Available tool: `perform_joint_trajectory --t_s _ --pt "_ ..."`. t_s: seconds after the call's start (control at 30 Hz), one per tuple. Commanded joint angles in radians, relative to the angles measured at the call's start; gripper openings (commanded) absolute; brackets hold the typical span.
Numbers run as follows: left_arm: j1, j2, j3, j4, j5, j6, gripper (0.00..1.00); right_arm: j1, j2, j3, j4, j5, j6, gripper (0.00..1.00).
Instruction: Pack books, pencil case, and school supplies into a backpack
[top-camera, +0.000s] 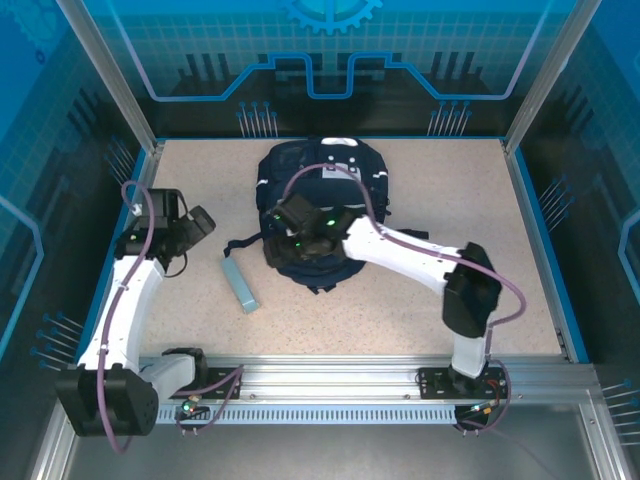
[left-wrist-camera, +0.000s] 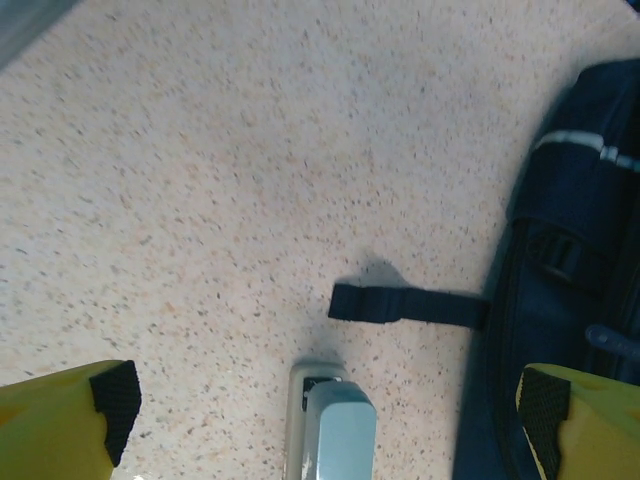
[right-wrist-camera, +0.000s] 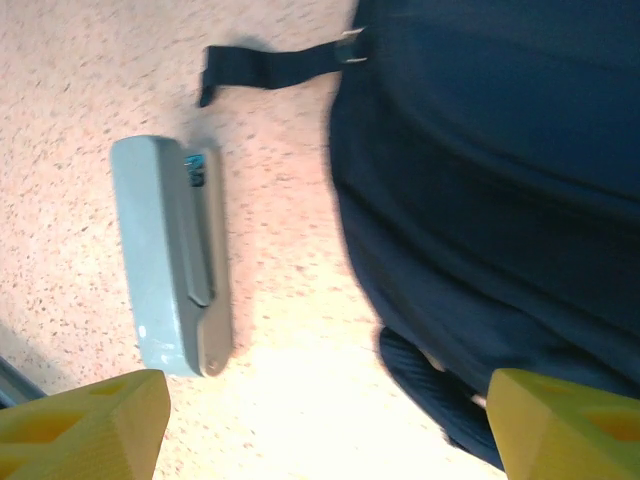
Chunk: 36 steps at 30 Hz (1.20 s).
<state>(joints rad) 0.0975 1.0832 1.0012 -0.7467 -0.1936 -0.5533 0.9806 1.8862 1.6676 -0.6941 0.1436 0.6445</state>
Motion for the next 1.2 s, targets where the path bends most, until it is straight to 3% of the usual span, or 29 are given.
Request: perform_joint_trajectory --t_s 0.0,0.27,0.4,0.53,0.7,0.93,1.17 --pt "0.044 -0.037 0.052 -0.074 -0.019 0.063 0.99 0.072 0.114 0.105 -0.049 0.064 -0.058 0.84" --pt "0.093 -0.061 0.049 -0.092 0.025 0.047 0.99 0.154 0.38 0.386 -0.099 0.08 -0.109 0.82" --pt "0.104 -0.074 0.036 -0.095 0.026 0.053 0.99 0.165 0.516 0.522 -0.139 0.105 -0.128 0.7" --pt "0.107 -0.082 0.025 -0.089 0.025 0.056 0.99 0.166 0.622 0.656 -0.202 0.101 -0.126 0.65" --pt "0.111 -0.078 0.027 -0.088 0.013 0.062 0.99 0.166 0.646 0.67 -0.188 0.064 -0.121 0.62" --pt "0.115 -0.08 0.009 -0.075 0.017 0.057 0.99 0.165 0.648 0.684 -0.209 0.049 -0.124 0.44" --pt "0.116 -0.084 0.01 -0.076 0.037 0.043 0.99 0.15 0.51 0.634 -0.219 0.014 -0.115 0.32"
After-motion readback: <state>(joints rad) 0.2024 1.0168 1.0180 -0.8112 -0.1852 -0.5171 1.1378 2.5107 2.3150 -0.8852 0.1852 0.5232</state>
